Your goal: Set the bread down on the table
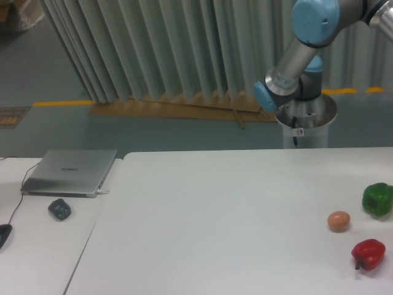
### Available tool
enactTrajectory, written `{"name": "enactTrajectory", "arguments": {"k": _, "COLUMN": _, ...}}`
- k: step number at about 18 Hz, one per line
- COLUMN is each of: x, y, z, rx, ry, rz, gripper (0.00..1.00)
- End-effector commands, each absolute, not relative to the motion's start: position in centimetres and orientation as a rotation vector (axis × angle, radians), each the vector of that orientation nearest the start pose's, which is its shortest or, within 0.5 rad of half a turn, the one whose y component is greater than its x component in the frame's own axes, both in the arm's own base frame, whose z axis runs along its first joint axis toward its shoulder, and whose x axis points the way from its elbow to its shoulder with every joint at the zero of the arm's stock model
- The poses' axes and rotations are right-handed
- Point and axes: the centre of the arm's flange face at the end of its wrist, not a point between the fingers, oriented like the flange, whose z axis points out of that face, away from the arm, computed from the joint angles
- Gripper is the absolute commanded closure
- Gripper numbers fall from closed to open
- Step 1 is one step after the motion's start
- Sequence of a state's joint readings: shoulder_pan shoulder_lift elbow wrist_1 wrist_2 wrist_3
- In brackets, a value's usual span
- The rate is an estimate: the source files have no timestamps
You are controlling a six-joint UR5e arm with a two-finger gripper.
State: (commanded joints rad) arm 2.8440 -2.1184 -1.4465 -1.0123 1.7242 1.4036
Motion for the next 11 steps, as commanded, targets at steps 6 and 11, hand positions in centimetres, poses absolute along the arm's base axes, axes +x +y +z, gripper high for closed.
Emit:
{"name": "enactTrajectory", "arguments": {"k": 6, "x": -62.2, "y": 31.1, "z": 29.9, "rx": -3.206, "ry": 0.182, "rz": 0.192, "gripper": 0.86}}
{"name": "enactTrajectory", "arguments": {"k": 11, "x": -61.5, "y": 28.1, "z": 35.2, "rx": -3.153, "ry": 0.113, "rz": 0.039, "gripper": 0.87}}
